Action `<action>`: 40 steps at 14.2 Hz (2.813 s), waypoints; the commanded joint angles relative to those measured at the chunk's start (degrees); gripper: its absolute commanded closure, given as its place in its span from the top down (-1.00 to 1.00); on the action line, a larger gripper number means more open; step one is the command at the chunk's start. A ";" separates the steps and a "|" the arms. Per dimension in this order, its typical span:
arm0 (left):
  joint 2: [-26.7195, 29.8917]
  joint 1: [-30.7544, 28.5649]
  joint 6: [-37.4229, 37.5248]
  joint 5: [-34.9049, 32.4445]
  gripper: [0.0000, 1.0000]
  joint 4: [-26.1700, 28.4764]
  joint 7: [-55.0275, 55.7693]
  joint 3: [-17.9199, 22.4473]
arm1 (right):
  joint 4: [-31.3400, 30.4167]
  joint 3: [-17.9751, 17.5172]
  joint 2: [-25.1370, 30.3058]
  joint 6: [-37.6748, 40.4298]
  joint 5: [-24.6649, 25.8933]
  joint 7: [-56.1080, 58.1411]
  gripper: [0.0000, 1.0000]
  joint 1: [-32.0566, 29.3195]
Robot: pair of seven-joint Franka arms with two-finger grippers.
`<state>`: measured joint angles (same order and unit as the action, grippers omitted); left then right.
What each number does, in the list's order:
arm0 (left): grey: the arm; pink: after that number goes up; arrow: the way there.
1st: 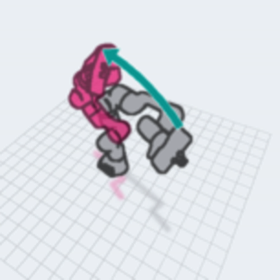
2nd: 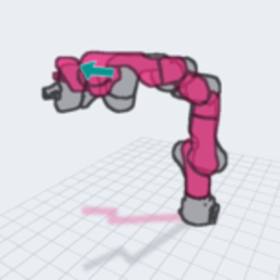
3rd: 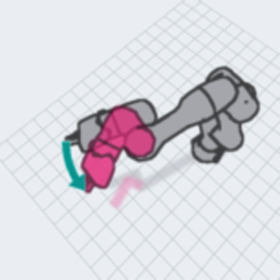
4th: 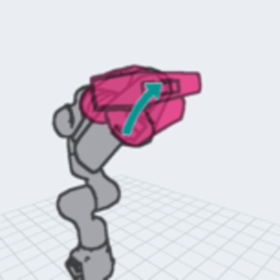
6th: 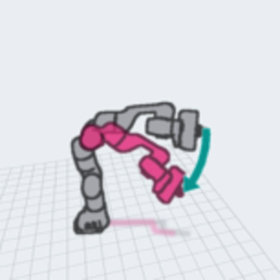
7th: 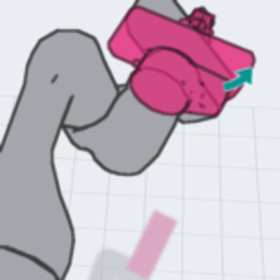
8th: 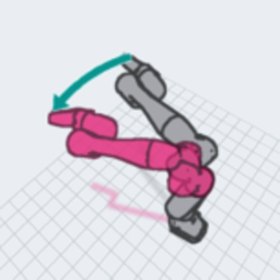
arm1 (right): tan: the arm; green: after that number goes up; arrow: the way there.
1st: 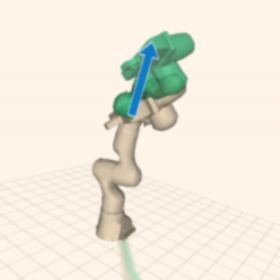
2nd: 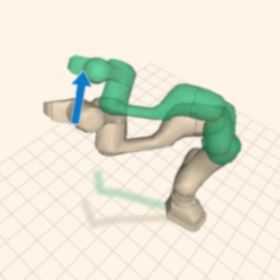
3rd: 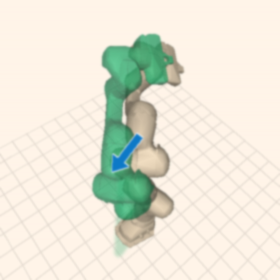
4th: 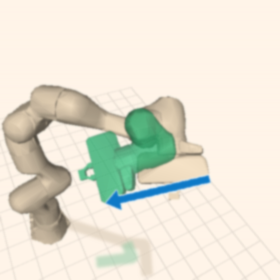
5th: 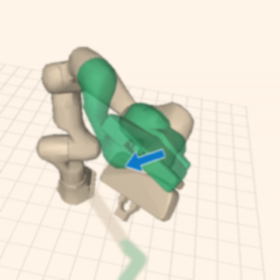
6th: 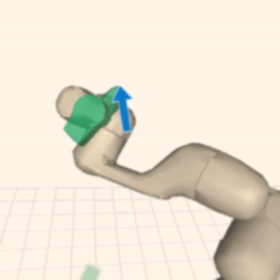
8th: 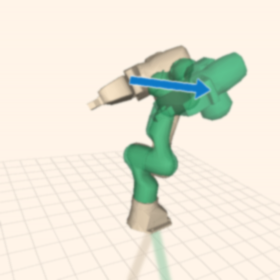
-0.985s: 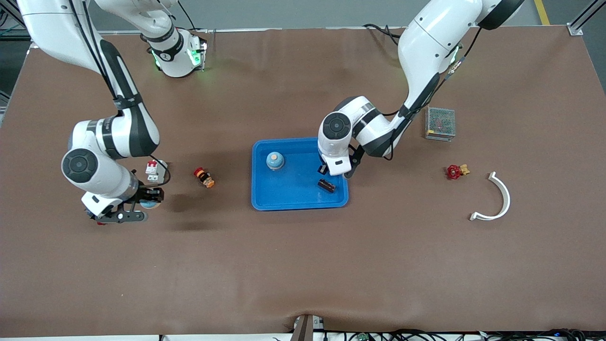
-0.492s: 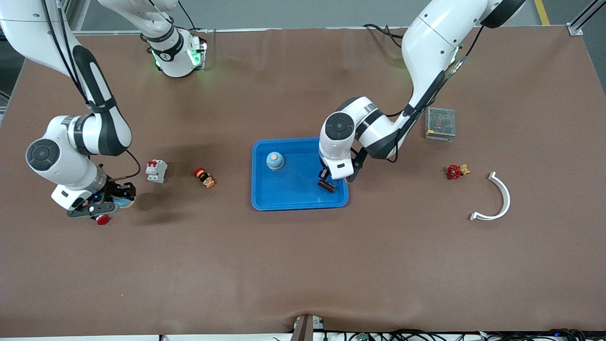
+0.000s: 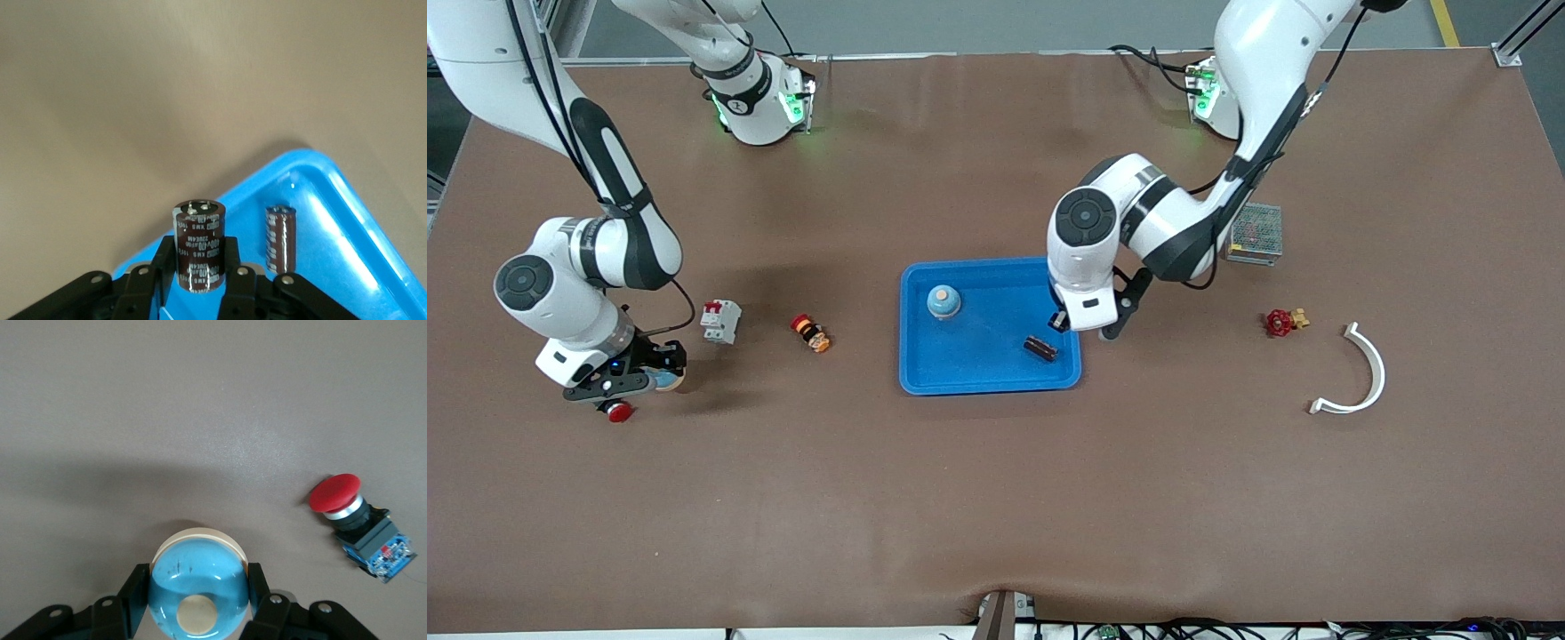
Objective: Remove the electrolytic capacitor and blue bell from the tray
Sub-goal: 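Set the bell down with the right gripper while the left gripper carries the capacitor, then reach into the tray and grasp the second bell with the right gripper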
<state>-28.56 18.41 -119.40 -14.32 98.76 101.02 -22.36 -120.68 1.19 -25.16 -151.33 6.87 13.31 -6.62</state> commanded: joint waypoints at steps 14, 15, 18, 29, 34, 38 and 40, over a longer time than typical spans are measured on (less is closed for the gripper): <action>11.33 -17.70 14.81 6.59 -1.00 3.53 -39.39 -0.76 | 0.71 -1.45 -2.35 -0.48 -0.36 -2.14 1.00 -2.87; 11.77 -19.19 14.81 6.59 -1.00 4.93 -41.76 -0.67 | 1.41 -1.89 -0.95 2.94 -1.24 -4.32 1.00 -2.35; 12.21 -22.36 14.46 6.50 -1.00 8.19 -47.93 -0.67 | 2.47 -6.53 2.57 10.34 -4.32 -20.29 1.00 -1.03; 12.21 -29.22 0.49 -3.25 -1.00 22.43 -50.05 -0.58 | 5.28 -8.22 5.48 14.83 -3.09 -65.25 1.00 17.94; 12.21 -32.29 -1.62 -5.01 -1.00 25.51 -51.53 -0.58 | 11.41 -8.22 2.86 14.92 -3.36 -65.26 1.00 28.31; 12.04 -33.09 -6.19 -5.97 -1.00 29.20 -51.81 -0.58 | 19.49 -8.22 -2.07 17.90 -3.36 -64.29 1.00 34.29; 11.86 -33.44 -7.07 -5.98 -1.00 30.17 -51.37 -0.58 | 23.89 -8.13 -5.84 19.32 -3.27 -62.02 1.00 36.67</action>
<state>-18.75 -14.13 -124.73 -19.07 126.22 49.59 -22.45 -103.31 -7.51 -25.80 -134.12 3.41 -50.79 28.06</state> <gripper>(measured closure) 0.665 0.000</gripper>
